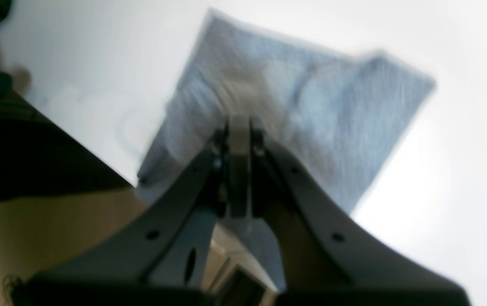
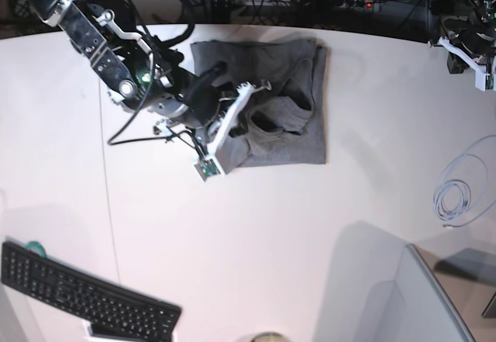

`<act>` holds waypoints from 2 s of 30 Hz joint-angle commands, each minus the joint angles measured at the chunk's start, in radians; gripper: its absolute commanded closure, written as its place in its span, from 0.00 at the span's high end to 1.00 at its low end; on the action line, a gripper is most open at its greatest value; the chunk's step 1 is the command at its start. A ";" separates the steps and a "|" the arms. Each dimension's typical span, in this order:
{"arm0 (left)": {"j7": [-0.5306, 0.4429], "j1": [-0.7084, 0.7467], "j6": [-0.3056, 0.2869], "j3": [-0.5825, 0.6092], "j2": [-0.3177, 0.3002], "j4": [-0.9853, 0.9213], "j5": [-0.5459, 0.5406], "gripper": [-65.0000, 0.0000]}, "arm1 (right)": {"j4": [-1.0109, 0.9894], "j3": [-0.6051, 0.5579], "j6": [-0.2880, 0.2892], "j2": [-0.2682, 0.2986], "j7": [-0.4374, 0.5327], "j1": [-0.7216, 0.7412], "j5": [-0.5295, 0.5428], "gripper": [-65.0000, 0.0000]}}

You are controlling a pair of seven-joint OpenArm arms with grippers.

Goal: Layout the t-shirt on the table in an organized manner, then fold the t-shirt properly
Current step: 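Press and tuck the folded layers with the right gripper, then smooth the folded shirt edge with the right gripper, then withdraw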

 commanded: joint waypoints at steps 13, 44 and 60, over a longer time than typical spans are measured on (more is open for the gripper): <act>-0.022 0.001 -0.001 -0.002 -0.018 0.014 -0.020 0.00 | -0.179 -0.096 0.003 -0.080 0.022 0.087 -0.001 0.00; -0.022 -0.017 -0.001 0.000 -0.012 0.002 -0.014 0.00 | -0.670 -0.242 0.103 -0.349 0.329 0.380 -0.004 0.00; -0.023 -0.008 -0.001 0.160 0.012 0.040 -0.020 0.00 | -0.010 -0.242 -0.063 -0.037 0.002 0.087 -0.004 0.00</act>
